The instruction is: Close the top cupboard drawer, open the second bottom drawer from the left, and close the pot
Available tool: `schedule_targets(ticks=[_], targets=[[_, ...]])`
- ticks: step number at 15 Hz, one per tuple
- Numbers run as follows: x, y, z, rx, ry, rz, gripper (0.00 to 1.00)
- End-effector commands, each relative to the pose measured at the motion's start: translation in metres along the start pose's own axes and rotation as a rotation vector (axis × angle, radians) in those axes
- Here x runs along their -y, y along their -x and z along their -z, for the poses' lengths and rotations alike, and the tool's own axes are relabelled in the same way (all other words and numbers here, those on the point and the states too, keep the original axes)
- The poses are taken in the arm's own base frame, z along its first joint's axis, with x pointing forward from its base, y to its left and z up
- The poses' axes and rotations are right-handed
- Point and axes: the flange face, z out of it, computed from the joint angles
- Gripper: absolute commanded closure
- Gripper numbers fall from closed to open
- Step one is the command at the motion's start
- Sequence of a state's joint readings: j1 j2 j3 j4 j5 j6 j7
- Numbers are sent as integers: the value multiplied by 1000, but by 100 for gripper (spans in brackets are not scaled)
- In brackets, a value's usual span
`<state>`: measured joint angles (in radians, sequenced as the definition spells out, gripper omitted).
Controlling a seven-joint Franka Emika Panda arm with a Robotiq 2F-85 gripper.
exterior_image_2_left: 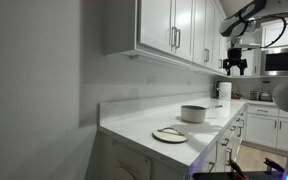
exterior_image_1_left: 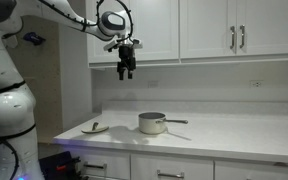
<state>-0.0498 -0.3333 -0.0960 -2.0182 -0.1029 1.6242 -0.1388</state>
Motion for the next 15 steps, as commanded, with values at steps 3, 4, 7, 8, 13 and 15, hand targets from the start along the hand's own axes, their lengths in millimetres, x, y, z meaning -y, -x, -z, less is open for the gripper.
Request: schedule_targets(ticks=[3, 4, 7, 8, 13, 15], targets=[[-3, 11, -14, 26, -14, -42, 0], [-3, 14, -16, 26, -15, -44, 0], [1, 18, -14, 21, -13, -51, 0], [1, 18, -13, 20, -13, -50, 0], [-18, 9, -23, -45, 18, -73, 0], [-41, 7, -27, -81, 23, -85, 0]])
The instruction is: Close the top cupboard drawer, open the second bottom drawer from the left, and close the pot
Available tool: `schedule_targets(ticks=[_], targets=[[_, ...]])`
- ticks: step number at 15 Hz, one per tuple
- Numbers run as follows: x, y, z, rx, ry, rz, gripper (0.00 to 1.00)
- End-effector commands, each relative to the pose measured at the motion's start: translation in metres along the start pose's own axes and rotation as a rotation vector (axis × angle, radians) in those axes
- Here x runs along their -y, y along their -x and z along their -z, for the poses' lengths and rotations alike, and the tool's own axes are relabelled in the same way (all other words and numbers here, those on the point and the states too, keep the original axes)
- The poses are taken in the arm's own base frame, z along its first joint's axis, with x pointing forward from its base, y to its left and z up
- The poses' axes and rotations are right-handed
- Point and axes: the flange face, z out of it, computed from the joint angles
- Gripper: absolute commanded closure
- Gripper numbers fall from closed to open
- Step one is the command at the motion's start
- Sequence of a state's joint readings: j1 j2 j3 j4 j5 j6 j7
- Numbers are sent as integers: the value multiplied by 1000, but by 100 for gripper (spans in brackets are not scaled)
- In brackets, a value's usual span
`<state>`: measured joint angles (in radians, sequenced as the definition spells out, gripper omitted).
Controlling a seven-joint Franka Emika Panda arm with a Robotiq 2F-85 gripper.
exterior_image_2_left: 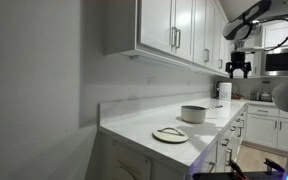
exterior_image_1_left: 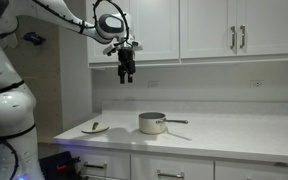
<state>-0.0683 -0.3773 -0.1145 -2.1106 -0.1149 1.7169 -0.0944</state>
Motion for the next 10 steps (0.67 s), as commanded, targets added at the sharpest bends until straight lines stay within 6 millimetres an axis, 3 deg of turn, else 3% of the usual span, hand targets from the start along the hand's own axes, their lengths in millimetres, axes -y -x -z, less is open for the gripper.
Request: schedule_targets(ticks=[1, 6, 10], targets=[[-37, -4, -12, -55, 12, -15, 0], [-99, 9, -30, -133, -10, -50, 0], [-136, 21, -46, -171, -77, -99, 0]])
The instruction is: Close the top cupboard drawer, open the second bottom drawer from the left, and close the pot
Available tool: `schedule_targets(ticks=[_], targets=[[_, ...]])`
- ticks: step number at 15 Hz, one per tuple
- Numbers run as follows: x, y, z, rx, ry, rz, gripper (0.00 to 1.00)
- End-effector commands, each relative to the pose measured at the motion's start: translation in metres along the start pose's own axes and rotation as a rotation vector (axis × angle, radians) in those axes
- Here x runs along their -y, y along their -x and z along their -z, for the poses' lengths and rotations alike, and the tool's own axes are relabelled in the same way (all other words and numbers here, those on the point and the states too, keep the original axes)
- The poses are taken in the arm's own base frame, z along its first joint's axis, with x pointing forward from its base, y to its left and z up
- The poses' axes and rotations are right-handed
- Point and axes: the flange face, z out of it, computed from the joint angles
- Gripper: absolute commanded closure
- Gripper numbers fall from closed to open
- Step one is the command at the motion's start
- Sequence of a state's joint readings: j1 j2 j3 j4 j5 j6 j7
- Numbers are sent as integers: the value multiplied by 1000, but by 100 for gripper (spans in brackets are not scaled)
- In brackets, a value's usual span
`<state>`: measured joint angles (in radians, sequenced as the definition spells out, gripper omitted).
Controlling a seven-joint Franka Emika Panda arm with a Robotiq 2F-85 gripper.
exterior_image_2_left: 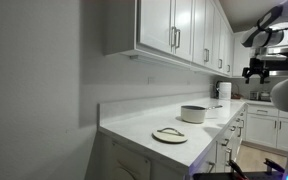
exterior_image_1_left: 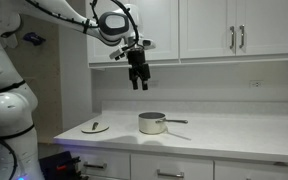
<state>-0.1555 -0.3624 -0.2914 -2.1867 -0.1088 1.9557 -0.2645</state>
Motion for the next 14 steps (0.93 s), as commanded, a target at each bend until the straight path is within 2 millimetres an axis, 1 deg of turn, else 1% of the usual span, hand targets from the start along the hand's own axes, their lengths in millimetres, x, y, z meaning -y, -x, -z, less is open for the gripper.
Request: schedule_targets(ticks=[1, 4, 7, 11, 14], targets=[[-24, 12, -10, -36, -68, -40, 0], [-39, 18, -20, -26, -124, -84, 0], [-48, 23, -37, -14, -158, -135, 0], [-56, 18, -72, 25, -166, -192, 0], [-60, 11, -100, 5, -164, -230, 0]])
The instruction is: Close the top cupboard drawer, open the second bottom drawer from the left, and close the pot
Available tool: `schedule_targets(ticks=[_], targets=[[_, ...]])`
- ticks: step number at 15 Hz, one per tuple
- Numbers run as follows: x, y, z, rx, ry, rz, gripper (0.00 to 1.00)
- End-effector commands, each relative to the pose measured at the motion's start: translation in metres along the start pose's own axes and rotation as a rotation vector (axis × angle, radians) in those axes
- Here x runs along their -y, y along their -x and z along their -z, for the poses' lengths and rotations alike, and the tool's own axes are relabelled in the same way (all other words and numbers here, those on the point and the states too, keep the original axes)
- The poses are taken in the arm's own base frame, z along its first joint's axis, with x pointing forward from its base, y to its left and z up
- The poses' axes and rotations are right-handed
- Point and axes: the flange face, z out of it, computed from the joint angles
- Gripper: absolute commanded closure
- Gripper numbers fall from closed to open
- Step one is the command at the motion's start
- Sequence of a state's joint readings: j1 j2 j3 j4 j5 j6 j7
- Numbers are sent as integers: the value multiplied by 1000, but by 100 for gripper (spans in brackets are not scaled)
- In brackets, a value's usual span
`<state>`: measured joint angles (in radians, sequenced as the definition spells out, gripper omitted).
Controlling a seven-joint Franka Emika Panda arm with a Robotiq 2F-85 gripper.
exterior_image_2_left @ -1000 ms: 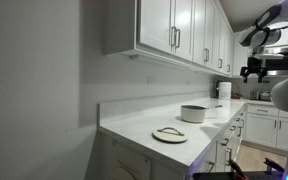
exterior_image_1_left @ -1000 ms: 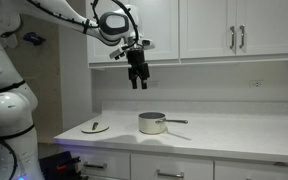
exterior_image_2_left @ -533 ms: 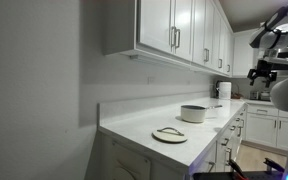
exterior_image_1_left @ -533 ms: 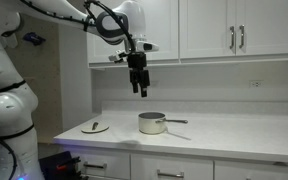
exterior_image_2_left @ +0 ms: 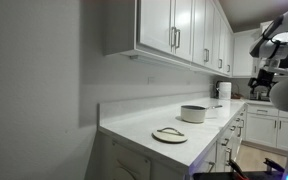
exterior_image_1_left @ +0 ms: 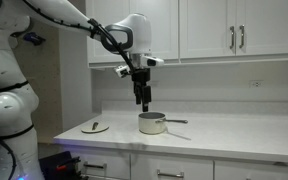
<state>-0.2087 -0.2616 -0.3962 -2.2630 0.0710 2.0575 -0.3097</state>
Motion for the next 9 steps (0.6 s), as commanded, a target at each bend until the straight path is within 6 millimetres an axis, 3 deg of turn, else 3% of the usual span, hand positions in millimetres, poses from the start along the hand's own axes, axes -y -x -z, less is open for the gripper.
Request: schedule_targets(ticks=[1, 9], targets=[[-8, -11, -32, -25, -6, -51, 0], [-27, -18, -77, -43, -43, -93, 0]])
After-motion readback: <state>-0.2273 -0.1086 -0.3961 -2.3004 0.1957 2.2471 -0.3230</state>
